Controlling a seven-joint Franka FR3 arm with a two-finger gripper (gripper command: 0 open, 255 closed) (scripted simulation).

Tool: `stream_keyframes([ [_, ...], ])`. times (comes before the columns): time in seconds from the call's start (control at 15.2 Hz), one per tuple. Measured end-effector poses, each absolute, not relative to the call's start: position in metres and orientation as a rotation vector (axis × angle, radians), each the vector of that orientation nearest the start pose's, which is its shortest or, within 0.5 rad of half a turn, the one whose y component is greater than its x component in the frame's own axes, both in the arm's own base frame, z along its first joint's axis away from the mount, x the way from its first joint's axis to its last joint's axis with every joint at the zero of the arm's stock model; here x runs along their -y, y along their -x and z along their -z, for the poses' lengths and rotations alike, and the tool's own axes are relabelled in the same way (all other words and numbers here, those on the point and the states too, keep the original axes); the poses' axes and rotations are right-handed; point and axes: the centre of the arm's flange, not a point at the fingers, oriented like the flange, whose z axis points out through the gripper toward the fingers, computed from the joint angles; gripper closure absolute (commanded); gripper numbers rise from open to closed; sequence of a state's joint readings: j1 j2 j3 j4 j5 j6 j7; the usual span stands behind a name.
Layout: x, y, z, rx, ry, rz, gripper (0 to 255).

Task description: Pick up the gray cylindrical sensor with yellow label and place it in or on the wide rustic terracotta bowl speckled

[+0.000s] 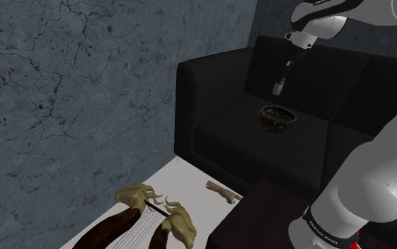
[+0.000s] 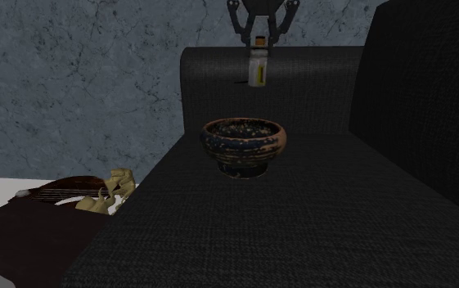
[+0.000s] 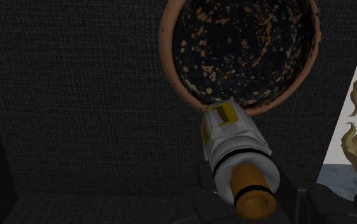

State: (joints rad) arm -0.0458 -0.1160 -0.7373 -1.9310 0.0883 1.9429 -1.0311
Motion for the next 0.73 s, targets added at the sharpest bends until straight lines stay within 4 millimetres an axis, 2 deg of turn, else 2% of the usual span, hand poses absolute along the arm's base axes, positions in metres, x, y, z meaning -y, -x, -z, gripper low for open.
stream_keyframes([
  [0.33, 0.391, -0.317, -0.535, 0.340, 3.086, 0.291, 255],
  [0.73, 0.390, -0.313, -0.507, 0.342, 3.086, 0.290, 255],
])
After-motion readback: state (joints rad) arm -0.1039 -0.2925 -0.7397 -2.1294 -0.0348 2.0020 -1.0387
